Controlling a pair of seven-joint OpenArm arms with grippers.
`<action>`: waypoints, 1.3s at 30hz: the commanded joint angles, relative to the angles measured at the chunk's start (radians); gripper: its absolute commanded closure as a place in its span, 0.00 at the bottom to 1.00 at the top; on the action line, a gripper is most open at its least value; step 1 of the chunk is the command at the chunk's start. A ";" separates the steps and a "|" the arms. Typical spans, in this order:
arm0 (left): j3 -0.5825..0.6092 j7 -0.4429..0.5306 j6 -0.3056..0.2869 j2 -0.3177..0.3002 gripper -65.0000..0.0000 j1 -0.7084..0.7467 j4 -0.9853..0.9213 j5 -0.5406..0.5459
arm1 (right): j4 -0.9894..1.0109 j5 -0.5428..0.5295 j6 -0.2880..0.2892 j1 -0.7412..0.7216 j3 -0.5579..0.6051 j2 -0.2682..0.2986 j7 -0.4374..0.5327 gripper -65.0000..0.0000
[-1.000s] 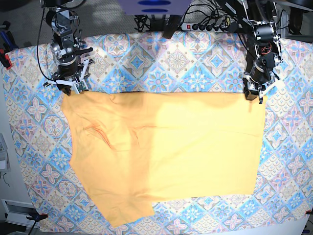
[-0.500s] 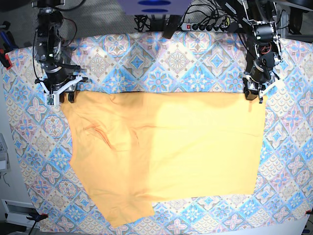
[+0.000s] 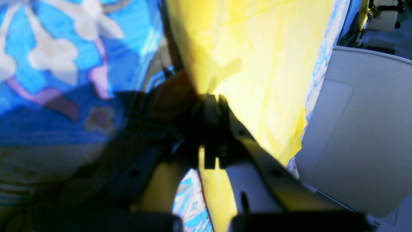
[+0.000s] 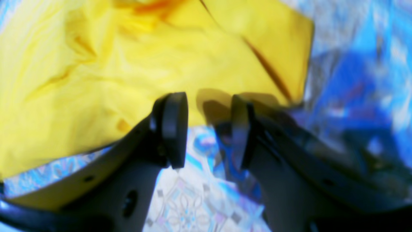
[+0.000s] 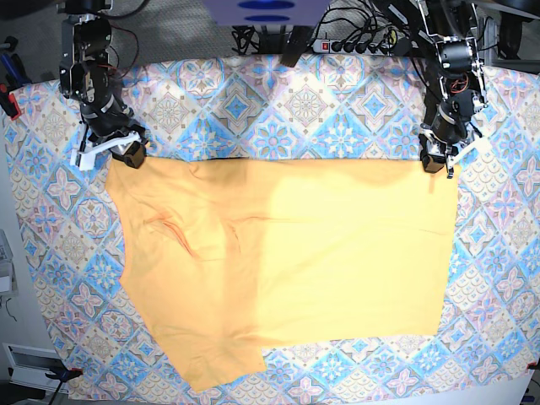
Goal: Fold the T-shirt properly
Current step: 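Hold the shirt edge with both grippers near the robot base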
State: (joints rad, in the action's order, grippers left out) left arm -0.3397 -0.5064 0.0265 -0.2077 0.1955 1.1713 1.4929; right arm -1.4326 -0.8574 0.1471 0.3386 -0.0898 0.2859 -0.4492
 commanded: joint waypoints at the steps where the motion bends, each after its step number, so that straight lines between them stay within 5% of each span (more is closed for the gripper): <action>1: 0.008 0.042 -0.047 0.003 1.00 -0.012 -0.024 -0.009 | -0.001 -0.030 0.006 -0.006 -0.026 0.019 0.023 0.66; 15: 0.008 0.042 -0.047 0.003 1.00 -0.014 -0.024 -0.009 | 0.125 -0.046 0.007 -0.066 -0.038 0.009 0.023 0.66; 21: 0.003 0.042 -0.047 0.003 1.00 -0.014 -0.024 -0.009 | 0.146 -0.047 0.081 -0.105 -0.041 -0.024 0.023 0.66; 39: 0.003 0.042 -0.047 0.003 1.00 -0.014 -0.024 -0.009 | 0.201 -0.047 0.085 -0.171 -0.041 -0.026 0.028 0.67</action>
State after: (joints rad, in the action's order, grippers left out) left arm -0.3405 -0.5064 0.0261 -0.2081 0.1947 1.1713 1.4925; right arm -1.2148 -0.8955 0.2169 0.1783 -0.1265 0.2470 -0.4412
